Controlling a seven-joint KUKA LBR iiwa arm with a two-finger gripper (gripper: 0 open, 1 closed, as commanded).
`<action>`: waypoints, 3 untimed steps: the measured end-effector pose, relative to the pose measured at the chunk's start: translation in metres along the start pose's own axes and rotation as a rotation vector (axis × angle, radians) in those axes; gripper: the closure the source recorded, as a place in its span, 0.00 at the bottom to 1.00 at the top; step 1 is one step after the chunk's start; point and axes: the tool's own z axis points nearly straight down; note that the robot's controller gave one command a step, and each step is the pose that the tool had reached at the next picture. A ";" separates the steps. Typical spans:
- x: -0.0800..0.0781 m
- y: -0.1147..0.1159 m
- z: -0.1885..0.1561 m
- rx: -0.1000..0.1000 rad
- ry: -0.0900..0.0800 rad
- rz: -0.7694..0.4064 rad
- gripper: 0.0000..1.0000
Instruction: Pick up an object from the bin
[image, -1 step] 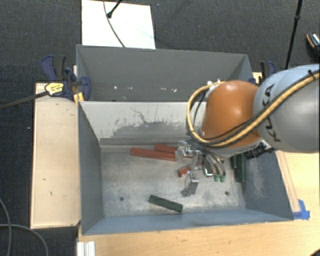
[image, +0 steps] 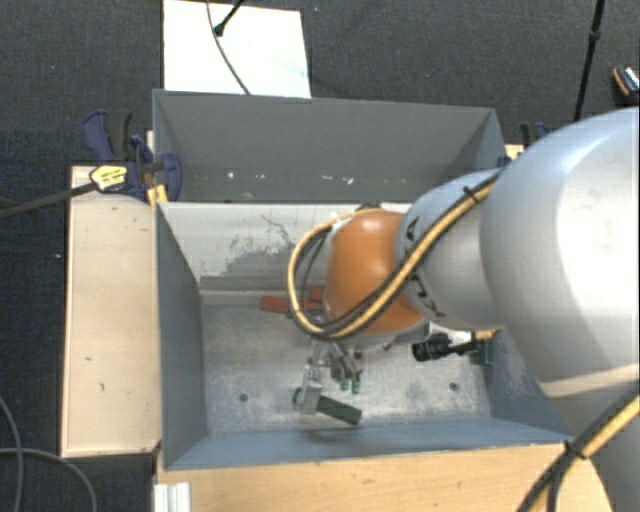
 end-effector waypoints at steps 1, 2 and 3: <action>-0.084 -0.019 -0.005 0.001 -0.011 -0.405 0.00; -0.084 -0.016 -0.006 -0.002 -0.015 -0.403 1.00; -0.082 -0.017 -0.004 -0.001 -0.010 -0.401 0.00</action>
Offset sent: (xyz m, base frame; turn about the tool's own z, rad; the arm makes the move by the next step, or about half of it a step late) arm 0.0769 -0.0310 0.0025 -0.4072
